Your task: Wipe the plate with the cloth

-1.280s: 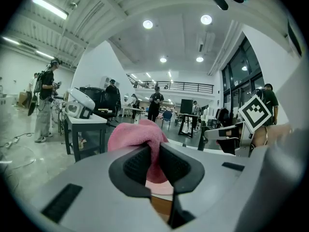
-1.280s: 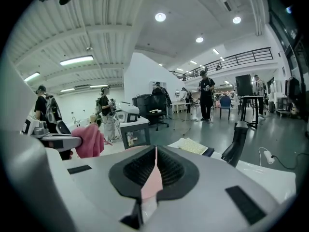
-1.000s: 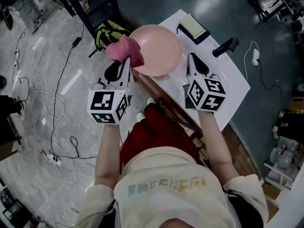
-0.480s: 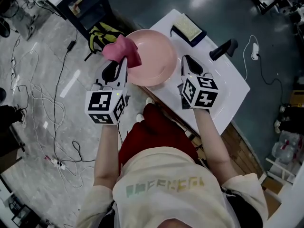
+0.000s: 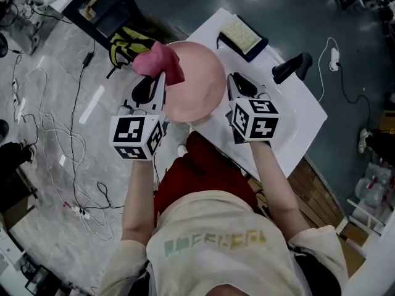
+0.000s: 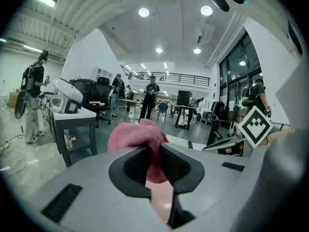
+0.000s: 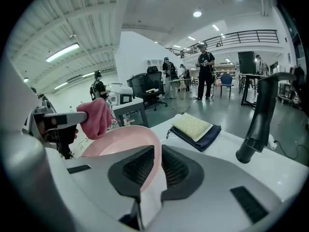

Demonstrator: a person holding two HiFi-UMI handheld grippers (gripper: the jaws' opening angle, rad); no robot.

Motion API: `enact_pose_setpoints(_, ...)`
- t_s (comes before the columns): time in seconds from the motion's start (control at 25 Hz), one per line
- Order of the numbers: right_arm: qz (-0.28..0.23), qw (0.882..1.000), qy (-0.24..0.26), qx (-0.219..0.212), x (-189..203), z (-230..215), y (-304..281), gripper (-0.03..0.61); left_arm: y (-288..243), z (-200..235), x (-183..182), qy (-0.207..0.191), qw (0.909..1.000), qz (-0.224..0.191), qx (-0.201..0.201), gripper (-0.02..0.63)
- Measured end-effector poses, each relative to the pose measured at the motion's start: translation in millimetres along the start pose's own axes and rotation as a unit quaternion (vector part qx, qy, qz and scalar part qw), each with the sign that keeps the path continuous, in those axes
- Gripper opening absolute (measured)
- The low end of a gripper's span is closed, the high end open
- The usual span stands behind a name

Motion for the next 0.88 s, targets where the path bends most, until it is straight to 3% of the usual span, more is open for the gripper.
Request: enact_pose_setpoints(0.88,0.063,0.997,-0.01,-0.043,9.5,-25.9,-47.7,0.041,-48.4,-2.7,9.7,0.01,0.9991,0.04,-0.006,0.061)
Point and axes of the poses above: the fingertips, and each gripper's own axes: y backward along the fingers, z to its left, x out of its underside, the point moved 5 cm from there along y, backward along the fingers, and after that the axes turned 11 degrees about -x, right-handed, at the moved point
